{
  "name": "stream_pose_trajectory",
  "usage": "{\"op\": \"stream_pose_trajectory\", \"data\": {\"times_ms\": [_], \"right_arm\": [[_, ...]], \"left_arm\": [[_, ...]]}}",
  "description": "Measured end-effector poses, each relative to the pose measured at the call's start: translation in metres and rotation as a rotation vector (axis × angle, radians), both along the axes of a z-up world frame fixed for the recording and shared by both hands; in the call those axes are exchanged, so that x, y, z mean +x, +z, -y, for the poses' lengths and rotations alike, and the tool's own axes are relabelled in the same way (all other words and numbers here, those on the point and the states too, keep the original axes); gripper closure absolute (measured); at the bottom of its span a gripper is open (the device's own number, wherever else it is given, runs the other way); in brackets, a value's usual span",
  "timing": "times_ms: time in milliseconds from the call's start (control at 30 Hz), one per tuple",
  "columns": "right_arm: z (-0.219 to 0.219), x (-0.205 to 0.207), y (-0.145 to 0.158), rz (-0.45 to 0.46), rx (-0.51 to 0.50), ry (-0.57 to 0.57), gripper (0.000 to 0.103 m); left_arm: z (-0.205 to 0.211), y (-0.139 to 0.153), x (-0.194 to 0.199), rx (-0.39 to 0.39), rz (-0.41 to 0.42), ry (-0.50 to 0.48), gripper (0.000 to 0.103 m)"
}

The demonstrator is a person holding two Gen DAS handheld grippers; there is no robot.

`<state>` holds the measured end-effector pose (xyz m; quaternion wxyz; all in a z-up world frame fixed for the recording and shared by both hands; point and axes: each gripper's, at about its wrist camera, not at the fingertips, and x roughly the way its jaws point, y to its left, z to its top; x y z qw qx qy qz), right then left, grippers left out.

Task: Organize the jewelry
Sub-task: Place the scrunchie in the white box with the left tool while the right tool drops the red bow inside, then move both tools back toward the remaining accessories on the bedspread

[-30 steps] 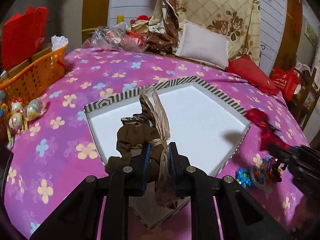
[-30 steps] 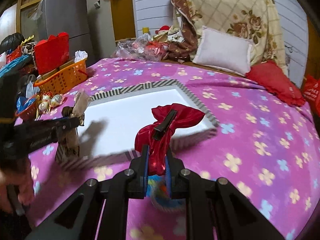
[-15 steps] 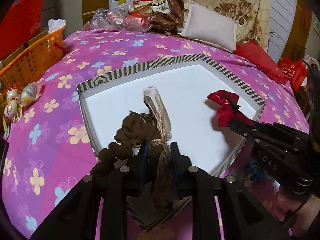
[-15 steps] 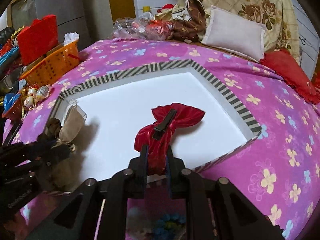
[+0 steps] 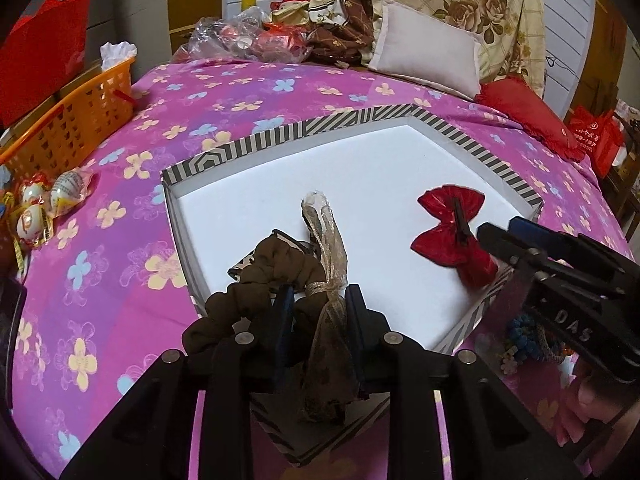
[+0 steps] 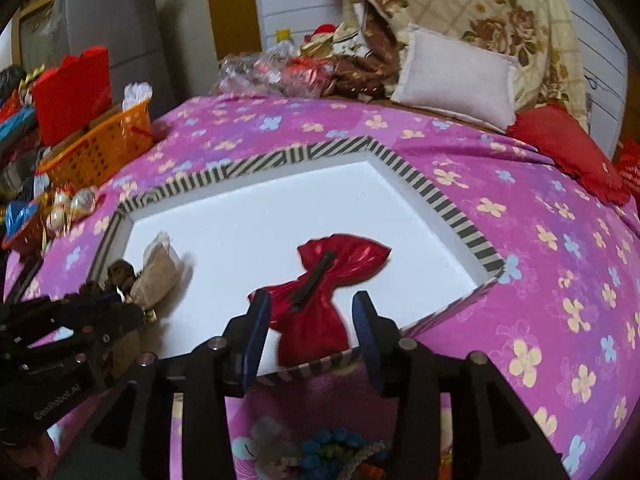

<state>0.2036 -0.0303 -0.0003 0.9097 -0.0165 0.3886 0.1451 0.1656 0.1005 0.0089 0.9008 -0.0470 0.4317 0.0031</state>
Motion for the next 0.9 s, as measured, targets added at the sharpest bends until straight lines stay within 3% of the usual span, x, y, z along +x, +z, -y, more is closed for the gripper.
{"op": "stream_pose_trajectory", "data": {"times_ms": [267,433,667,900], "right_arm": [[0.008,-0.001,0.002,-0.008,0.005,-0.023,0.059],[0.027,-0.011,0.023,0.031,0.014,-0.036,0.059],[0.110,-0.059,0.054,0.053,0.018,-0.110,0.057],[0.195,-0.124,0.023,-0.010,0.096,-0.249,0.056]], "left_arm": [[0.000,0.001,0.001,0.011,-0.001,-0.004,0.076],[-0.002,0.000,0.003,-0.038,-0.003,-0.032,0.071],[-0.008,0.003,0.004,-0.108,0.010,-0.045,0.067],[0.010,0.024,-0.012,-0.123,0.130,-0.123,0.063]]}}
